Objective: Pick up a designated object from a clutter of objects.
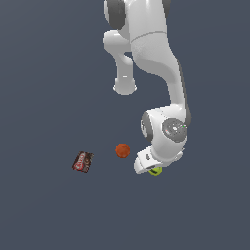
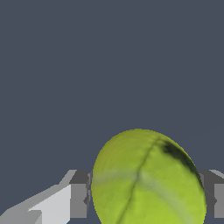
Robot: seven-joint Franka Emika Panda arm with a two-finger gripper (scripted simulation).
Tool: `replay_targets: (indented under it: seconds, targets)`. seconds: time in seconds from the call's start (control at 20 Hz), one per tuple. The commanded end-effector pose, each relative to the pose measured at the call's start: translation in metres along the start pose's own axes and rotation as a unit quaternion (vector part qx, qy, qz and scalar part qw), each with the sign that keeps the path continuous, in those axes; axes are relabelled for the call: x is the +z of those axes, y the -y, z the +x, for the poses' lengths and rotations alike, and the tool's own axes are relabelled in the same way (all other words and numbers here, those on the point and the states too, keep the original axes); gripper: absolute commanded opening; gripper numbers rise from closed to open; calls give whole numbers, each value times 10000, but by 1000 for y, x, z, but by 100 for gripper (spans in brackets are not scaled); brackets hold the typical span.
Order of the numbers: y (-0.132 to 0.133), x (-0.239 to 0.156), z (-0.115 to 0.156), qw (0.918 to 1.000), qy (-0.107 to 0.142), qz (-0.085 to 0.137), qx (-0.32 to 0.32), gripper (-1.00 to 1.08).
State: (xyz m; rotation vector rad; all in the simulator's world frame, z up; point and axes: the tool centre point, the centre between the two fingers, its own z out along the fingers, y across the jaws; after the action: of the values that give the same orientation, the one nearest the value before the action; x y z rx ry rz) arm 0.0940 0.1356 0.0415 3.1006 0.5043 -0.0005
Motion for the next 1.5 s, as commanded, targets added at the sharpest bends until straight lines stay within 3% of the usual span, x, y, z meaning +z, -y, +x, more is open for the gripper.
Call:
replay_targets:
  seconds: [0.0,0.75,1.05,1.45]
  targets:
    - [0,0,0,10000,-1,0,-2,-100]
    - [-13,-16,-5,10000,-1,0,1,-100]
    - [-41,-51,-16,10000,-1,0,1,-100]
    - [-99,-126,-38,10000,-2,2,-1,-100]
